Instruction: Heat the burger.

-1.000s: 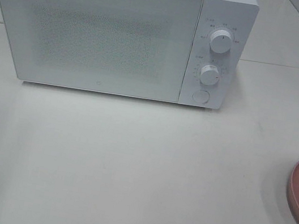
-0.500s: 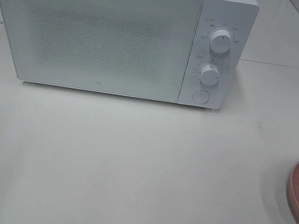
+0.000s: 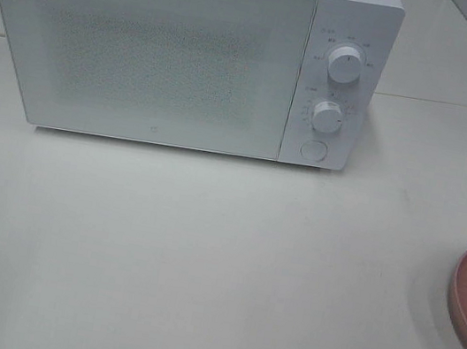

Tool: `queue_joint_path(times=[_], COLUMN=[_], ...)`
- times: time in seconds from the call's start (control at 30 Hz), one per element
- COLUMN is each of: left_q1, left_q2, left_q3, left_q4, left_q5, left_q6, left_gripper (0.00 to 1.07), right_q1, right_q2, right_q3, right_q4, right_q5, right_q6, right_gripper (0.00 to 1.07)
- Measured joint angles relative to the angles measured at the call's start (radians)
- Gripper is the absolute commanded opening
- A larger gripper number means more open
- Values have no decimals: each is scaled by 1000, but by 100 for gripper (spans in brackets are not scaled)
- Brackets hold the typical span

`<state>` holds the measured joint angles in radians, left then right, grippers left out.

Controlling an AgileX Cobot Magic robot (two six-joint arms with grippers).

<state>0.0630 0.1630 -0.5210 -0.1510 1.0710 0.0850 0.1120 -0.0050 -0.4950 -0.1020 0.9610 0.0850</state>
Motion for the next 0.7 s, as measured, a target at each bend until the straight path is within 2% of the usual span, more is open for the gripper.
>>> queue_joint_path(times=[0.27,0.7], left_q1=[0,0], left_q2=[-151,-168], left_q3=[0,0], left_q4=[1,1], left_q5=[0,0], left_q6=[0,0], left_gripper=[98,98], right_q1=[0,0], right_q2=[0,0], right_q3=[0,0], right_q4=[0,0], right_q5=[0,0], right_q6=[0,0], right_gripper=[73,73])
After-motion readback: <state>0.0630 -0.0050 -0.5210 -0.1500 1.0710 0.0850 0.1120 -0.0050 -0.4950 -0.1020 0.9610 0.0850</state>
